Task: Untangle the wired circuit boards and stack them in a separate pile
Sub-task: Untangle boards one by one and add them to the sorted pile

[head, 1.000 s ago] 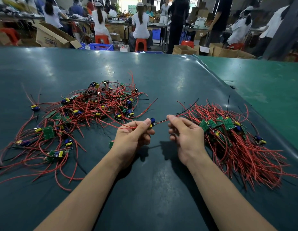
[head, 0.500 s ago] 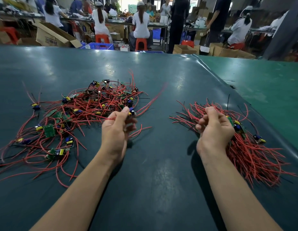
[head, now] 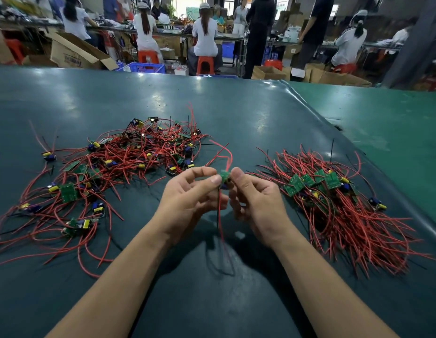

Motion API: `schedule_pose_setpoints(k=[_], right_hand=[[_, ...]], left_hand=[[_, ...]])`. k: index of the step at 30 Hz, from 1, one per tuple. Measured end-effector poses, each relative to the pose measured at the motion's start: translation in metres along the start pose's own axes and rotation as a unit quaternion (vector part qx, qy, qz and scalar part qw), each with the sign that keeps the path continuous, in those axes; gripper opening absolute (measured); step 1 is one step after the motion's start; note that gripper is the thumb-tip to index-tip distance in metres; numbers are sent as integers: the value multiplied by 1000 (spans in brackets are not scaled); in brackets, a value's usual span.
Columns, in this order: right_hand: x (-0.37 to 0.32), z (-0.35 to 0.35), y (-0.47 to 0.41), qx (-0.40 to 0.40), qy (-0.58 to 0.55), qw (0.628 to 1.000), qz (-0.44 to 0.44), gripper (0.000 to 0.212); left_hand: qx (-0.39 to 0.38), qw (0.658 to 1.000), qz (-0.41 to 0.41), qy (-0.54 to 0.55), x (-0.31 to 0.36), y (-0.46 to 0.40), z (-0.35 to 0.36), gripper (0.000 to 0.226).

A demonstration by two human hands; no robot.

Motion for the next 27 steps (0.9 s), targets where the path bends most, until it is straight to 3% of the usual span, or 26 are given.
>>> schedule_pose_setpoints(k=[3, 11, 15, 19, 22, 27], right_hand=[[3, -1, -1, -9, -30, 999, 34, 32], [8, -3, -1, -29, -49, 994, 95, 22], [7, -3, -1, -17, -69, 992, 105, 16], [6, -7, -3, 26, -74, 992, 98, 5], [9, -10, -4, 72, -36, 993, 90, 13], [1, -26, -14, 176, -70, 982, 20, 16]], left_hand=[[7, 998, -58, -15, -6, 0, 0, 30], [17, 990, -132, -51, -15, -1, -5, 31], [-8, 990, -127, -67, -16, -1, -4, 13], [-30, 990, -120, -63, -18, 0, 1, 14], [-19, 993, -104, -51, -18, -3, 1, 21], [-47, 991, -102, -67, -19, 1, 3, 21]])
Point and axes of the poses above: each hand's wrist, its own y-axis away from the middle knuckle, its own z-axis out of the palm, x = y × z, the point moved 4 cm from there along -y, towards the middle knuckle, and after that the axes turned 7 degrees about -z, right-handed, at the moved point
